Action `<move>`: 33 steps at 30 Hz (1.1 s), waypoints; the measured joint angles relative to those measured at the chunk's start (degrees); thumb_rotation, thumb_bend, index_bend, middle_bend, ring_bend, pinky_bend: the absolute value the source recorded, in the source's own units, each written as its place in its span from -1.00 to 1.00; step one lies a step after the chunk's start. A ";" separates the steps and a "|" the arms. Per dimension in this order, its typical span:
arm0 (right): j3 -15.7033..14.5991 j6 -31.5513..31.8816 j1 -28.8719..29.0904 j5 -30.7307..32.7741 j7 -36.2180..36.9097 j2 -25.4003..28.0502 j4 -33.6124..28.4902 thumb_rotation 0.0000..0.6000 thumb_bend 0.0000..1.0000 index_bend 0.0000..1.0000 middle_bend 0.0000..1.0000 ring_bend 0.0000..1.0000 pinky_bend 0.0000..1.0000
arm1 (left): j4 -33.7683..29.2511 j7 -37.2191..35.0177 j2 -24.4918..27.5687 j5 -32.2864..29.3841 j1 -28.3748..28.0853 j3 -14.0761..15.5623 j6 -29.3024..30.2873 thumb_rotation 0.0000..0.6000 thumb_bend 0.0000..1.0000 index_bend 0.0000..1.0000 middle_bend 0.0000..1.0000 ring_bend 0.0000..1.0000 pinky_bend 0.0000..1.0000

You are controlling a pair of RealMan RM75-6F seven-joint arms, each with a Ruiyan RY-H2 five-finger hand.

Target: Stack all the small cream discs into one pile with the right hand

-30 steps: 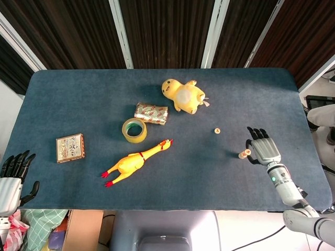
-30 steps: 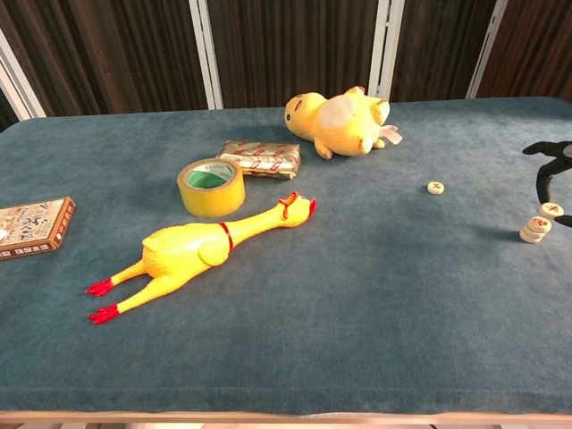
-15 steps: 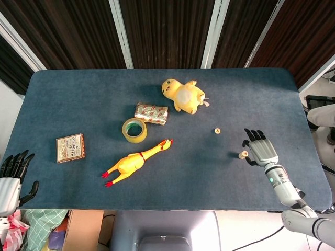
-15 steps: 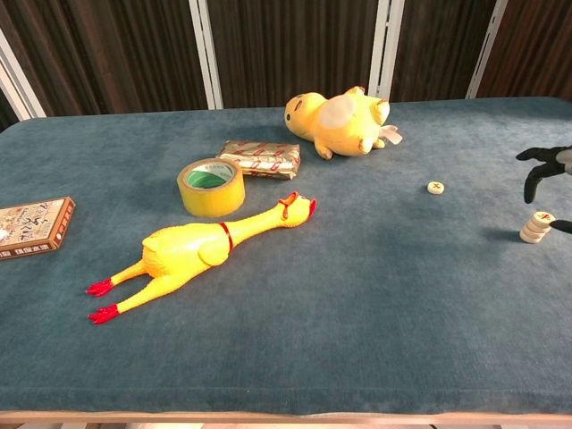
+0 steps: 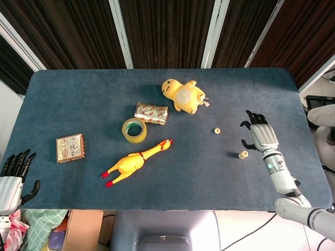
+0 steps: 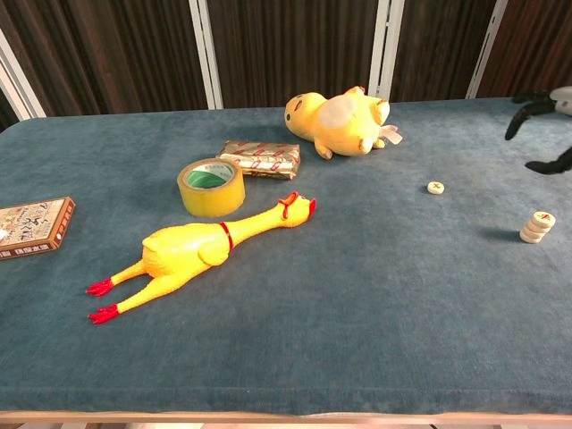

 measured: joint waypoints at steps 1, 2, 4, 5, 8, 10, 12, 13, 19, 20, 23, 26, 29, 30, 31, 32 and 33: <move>0.98 -0.81 1.25 1.54 -0.88 -1.06 1.09 1.00 -0.06 -0.13 -0.90 -1.00 -1.00 | 0.03 0.04 -0.04 -0.02 -0.05 -0.01 -0.05 1.00 -0.13 -1.00 -1.00 -1.00 -0.87; 1.60 -1.34 2.03 2.50 -1.60 -1.78 1.90 1.00 -0.06 -0.12 -0.90 -1.00 -1.00 | 0.04 0.06 -0.05 -0.03 -0.08 -0.01 -0.09 1.00 -0.12 -1.00 -1.00 -1.00 -0.87; 2.25 -2.48 3.37 4.22 -3.59 -3.24 3.70 1.00 -0.06 -0.10 -0.90 -1.00 -1.00 | 0.06 0.14 -0.09 -0.14 -0.25 -0.02 -0.53 1.00 -0.13 -1.00 -1.00 -1.00 -0.87; 2.40 -3.04 3.96 4.88 -4.65 -4.04 4.62 1.00 -0.06 -0.09 -0.89 -1.00 -1.00 | 0.07 0.21 -0.10 -0.24 -0.36 -0.02 -0.84 1.00 -0.13 -1.00 -1.00 -1.00 -0.87; 2.90 -5.07 6.67 8.38 -8.55 -8.08 9.20 1.00 -0.06 -0.07 -0.88 -1.00 -1.00 | 0.05 0.39 -0.04 -0.87 -0.57 -0.08 -1.46 1.00 -0.13 -1.00 -1.00 -1.00 -0.87; 2.75 -6.65 8.30 10.90 -10.82 -11.56 13.27 1.00 -0.06 -0.07 -0.88 -1.00 -1.00 | 0.13 0.18 0.18 -1.41 -0.54 -0.22 -1.56 1.00 -0.12 -1.00 -1.00 -1.00 -0.87; 2.54 -7.71 9.65 11.80 -12.47 -14.64 17.68 1.00 -0.06 -0.08 -0.88 -1.00 -1.00 | 0.17 0.11 0.33 -1.64 -0.55 -0.26 -1.75 1.00 -0.12 -1.00 -1.00 -1.00 -0.87; 2.50 -8.17 10.21 11.92 -12.95 -15.91 19.50 1.00 -0.06 -0.08 -0.88 -1.00 -1.00 | 0.14 0.19 0.36 -1.74 -0.54 -0.25 -1.81 1.00 -0.12 -1.00 -1.00 -1.00 -0.87; 2.82 -11.55 13.69 12.43 -14.35 -21.77 27.90 1.00 -0.06 -0.06 -0.88 -1.00 -1.00 | -0.27 0.70 0.43 -1.66 -0.19 -0.09 -1.26 1.00 -0.12 -1.00 -1.00 -1.00 -0.87; 2.93 -11.99 14.03 12.44 -14.37 -22.23 28.54 1.00 -0.07 -0.04 -0.88 -1.00 -1.00 | -0.26 0.72 0.39 -1.64 -0.16 -0.11 -1.12 1.00 -0.12 -1.00 -1.00 -1.00 -0.87; 3.10 -13.38 14.59 12.33 -14.03 -23.09 29.63 1.00 -0.06 0.00 -0.88 -1.00 -1.00 | -0.15 0.76 0.23 -1.70 -0.18 -0.18 -1.14 1.00 -0.12 -1.00 -1.00 -1.00 -0.87; 3.21 -14.46 14.98 11.95 -13.18 -23.87 30.56 1.00 -0.06 0.04 -0.88 -1.00 -1.00 | -0.23 0.87 0.29 -2.12 -0.34 -0.25 -1.68 1.00 -0.13 -1.00 -1.00 -1.00 -0.87; 2.98 -14.59 15.21 10.93 -12.89 -24.55 31.50 1.00 -0.06 0.08 -0.88 -1.00 -1.00 | -0.29 0.84 0.38 -2.36 -0.37 -0.35 -1.74 1.00 -0.13 -1.00 -1.00 -1.00 -0.87; 2.88 -14.61 15.26 10.60 -12.80 -24.83 31.91 1.00 -0.06 0.10 -0.87 -1.00 -1.00 | -0.28 0.79 0.39 -2.35 -0.33 -0.38 -1.59 1.00 -0.13 -1.00 -1.00 -1.00 -0.87; 2.86 -14.62 15.29 10.47 -12.73 -25.03 32.20 1.00 -0.06 0.10 -0.87 -1.00 -1.00 | -0.25 0.67 0.42 -2.34 -0.27 -0.42 -1.40 1.00 -0.13 -1.00 -1.00 -1.00 -0.87; 2.86 -14.65 15.32 10.37 -12.65 -25.23 32.47 1.00 -0.06 0.10 -0.87 -1.00 -1.00 | -0.21 0.58 0.44 -2.33 -0.23 -0.43 -1.33 1.00 -0.12 -1.00 -1.00 -1.00 -0.87; 2.90 -14.69 15.36 10.27 -12.58 -25.46 32.81 1.00 -0.06 0.11 -0.87 -1.00 -1.00 | -0.19 0.51 0.47 -2.34 -0.21 -0.44 -1.33 1.00 -0.13 -1.00 -1.00 -1.00 -0.87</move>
